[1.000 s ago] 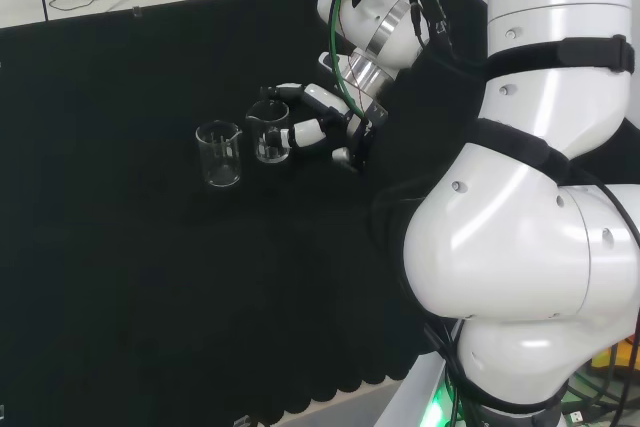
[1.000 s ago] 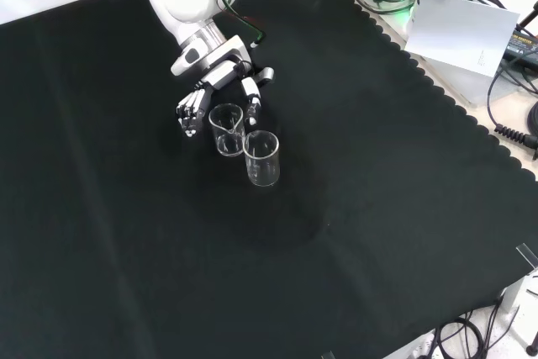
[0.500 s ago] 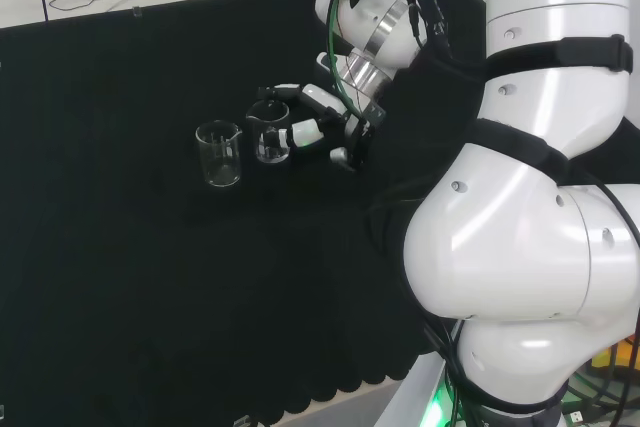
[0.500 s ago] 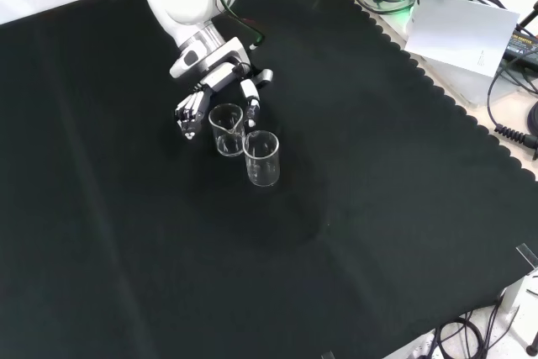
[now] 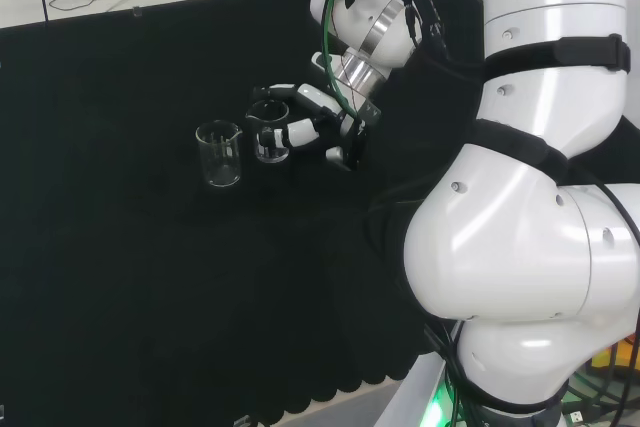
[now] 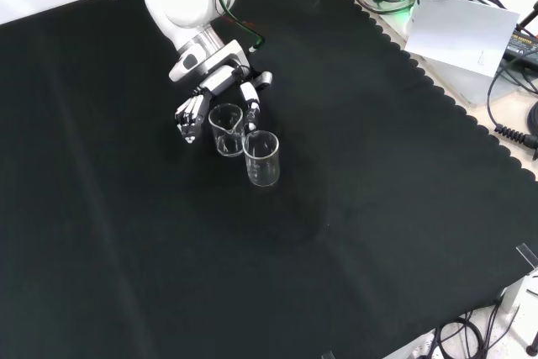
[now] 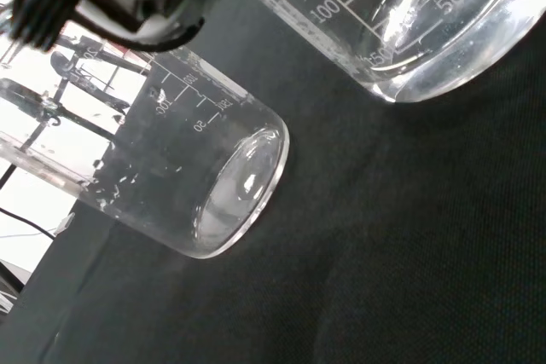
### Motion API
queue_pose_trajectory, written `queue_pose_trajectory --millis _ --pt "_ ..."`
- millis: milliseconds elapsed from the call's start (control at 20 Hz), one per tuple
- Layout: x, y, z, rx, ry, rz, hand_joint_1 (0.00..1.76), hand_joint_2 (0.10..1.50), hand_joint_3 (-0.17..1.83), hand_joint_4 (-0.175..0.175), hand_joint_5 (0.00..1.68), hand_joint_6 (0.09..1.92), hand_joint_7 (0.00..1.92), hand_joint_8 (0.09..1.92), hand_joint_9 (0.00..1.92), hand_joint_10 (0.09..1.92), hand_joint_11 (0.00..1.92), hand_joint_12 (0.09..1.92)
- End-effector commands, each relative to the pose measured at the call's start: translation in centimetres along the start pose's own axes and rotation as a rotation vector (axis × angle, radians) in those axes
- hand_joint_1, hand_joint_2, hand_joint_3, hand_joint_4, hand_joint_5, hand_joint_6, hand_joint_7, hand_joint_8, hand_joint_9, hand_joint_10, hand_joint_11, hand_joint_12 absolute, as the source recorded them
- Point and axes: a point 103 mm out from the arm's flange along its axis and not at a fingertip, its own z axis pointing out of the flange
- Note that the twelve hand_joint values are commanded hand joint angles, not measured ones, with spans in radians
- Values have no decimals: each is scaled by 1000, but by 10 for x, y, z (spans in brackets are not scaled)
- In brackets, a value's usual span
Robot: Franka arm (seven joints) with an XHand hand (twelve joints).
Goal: Pick up the beaker on the right.
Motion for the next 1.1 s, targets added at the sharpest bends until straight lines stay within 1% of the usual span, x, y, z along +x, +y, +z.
queue_pose_trajectory --millis 50,100,250,300,350,400,450,500,550,650,750,900,1000,1100 --pt "0 1 4 4 -1 2 894 522 579 -25 591 92 287 601 407 606 0 1359" --pt "0 1 4 4 -3 2 896 526 576 -24 618 147 298 600 415 600 0 1361" --pt "0 1 5 4 -12 4 931 552 575 -20 728 605 372 587 463 568 27 1358" --pt "0 1 5 -4 -21 9 949 564 584 -23 799 717 406 595 484 569 45 1361" --pt "1 2 5 -11 -23 14 1002 639 557 48 944 757 452 607 512 573 72 1361" --pt "2 2 4 -29 -31 22 1044 693 535 106 1060 755 513 619 550 577 110 1355" --pt "4 3 3 -45 -35 25 1074 715 533 140 1141 733 593 626 596 576 160 1345" --pt "7 4 1 -59 -44 28 1095 708 553 159 1206 689 744 618 676 565 244 1331" --pt "10 5 -2 -71 -58 26 1110 695 570 168 1255 638 915 593 766 549 353 1294" --pt "15 7 -7 -88 -79 26 1127 683 567 174 1324 532 1179 483 953 488 578 1186" --pt "20 8 -17 -112 -103 31 1135 680 547 175 1374 434 1336 347 1093 387 721 1106" --pt "26 8 -32 -143 -135 40 1141 681 528 175 1412 356 1480 208 1284 267 890 1006" --pt "28 7 -42 -149 -148 47 1143 678 528 175 1427 327 1552 153 1415 205 1019 933" --pt "28 4 -51 -145 -168 54 1145 672 534 175 1438 308 1610 117 1498 152 1102 885"
